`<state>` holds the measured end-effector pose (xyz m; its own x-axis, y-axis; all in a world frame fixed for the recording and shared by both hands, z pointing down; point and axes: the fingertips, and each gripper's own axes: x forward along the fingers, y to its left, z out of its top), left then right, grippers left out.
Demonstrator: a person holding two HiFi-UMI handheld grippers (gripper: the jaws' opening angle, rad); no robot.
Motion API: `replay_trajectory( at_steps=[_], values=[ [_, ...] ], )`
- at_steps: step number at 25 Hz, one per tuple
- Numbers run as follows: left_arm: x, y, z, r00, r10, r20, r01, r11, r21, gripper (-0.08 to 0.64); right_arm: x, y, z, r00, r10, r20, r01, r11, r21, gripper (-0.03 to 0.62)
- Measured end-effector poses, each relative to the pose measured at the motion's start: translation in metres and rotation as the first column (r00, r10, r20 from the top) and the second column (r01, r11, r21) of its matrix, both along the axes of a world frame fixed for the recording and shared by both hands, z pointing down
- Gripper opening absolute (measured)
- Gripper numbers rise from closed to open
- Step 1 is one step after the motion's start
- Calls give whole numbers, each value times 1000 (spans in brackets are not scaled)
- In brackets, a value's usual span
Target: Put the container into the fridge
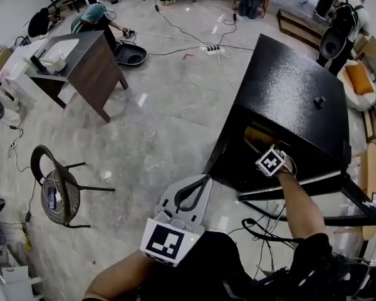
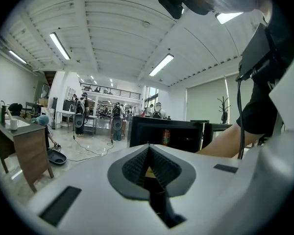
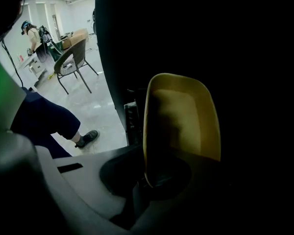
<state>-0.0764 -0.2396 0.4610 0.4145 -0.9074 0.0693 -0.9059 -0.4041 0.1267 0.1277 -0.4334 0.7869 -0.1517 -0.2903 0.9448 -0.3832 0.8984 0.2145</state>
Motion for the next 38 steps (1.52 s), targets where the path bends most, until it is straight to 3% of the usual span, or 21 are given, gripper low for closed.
replay_trajectory(
  at_steps=[6, 9, 13, 17, 20, 23, 26, 30, 38],
  values=[
    [-6, -1, 8, 1000, -14, -3, 14, 1000, -17, 8, 0, -7, 16, 1000, 14, -15, -15, 998, -58, 17],
    [-9, 0, 11, 1000, -25, -4, 25, 999, -22, 8, 4, -15, 19, 998, 7, -59, -9, 999, -31, 17],
    [-11, 2, 14, 999, -33, 1, 33, 999, -31, 8, 16, -6, 23, 992, 60, -114, -72, 992, -107, 17],
    [-12, 6, 21, 999, -44, 0, 44, 998, -45, 8, -17, -13, 28, 999, 7, 43, -2, 994, -112, 18],
    [-11, 8, 23, 999, -47, 3, 47, 997, -54, 8, -1, -17, 26, 999, 38, -22, -40, 993, -108, 18],
    [-10, 9, 22, 999, -49, 7, 49, 997, -60, 8, -6, -27, 25, 999, 33, 3, -33, 997, -64, 26],
    [-11, 9, 18, 999, -42, 22, 43, 998, -50, 8, 6, -26, 23, 997, 57, -61, -60, 997, -43, 164],
    [-8, 8, 10, 999, -53, 8, 53, 998, -39, 8, -4, -33, 10, 1000, 11, -19, -10, 999, 47, 177],
    [4, 8, 1, 999, -34, 8, 34, 999, -18, 8, -22, -3, -12, 997, -9, 83, 2, 997, 76, 187]
  ],
)
